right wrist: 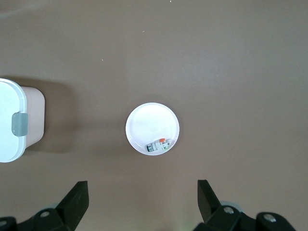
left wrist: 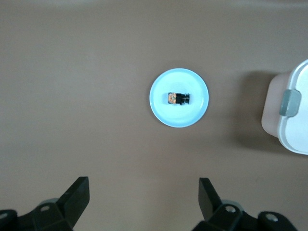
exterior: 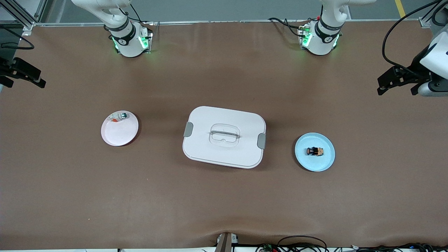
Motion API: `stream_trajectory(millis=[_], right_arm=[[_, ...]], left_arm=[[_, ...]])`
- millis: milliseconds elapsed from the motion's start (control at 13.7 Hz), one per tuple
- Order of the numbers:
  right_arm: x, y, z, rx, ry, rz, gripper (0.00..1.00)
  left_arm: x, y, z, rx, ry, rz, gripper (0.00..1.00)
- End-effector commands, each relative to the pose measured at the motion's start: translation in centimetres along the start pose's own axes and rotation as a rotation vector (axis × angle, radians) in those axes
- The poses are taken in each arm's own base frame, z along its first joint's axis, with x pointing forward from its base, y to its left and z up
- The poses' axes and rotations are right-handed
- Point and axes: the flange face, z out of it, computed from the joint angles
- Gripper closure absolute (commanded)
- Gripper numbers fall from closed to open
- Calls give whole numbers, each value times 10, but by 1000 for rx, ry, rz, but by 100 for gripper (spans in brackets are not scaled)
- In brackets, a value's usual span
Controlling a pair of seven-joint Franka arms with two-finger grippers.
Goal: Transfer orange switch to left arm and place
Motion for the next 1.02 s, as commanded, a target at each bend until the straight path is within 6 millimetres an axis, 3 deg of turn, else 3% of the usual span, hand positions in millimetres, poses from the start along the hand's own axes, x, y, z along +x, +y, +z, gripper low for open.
stream_trajectory(millis=[0, 293, 951], right_arm=[[-5, 4, -7, 16, 10, 18, 0], [-5, 4, -6, 16, 4, 18, 0], [-7, 4, -3, 16, -21, 21, 0]], left_arm=[[-10, -4, -4, -47, -10, -12, 0], [-37, -12, 11, -46, 41, -14, 0], [-41, -9, 11, -6, -25, -2, 0]])
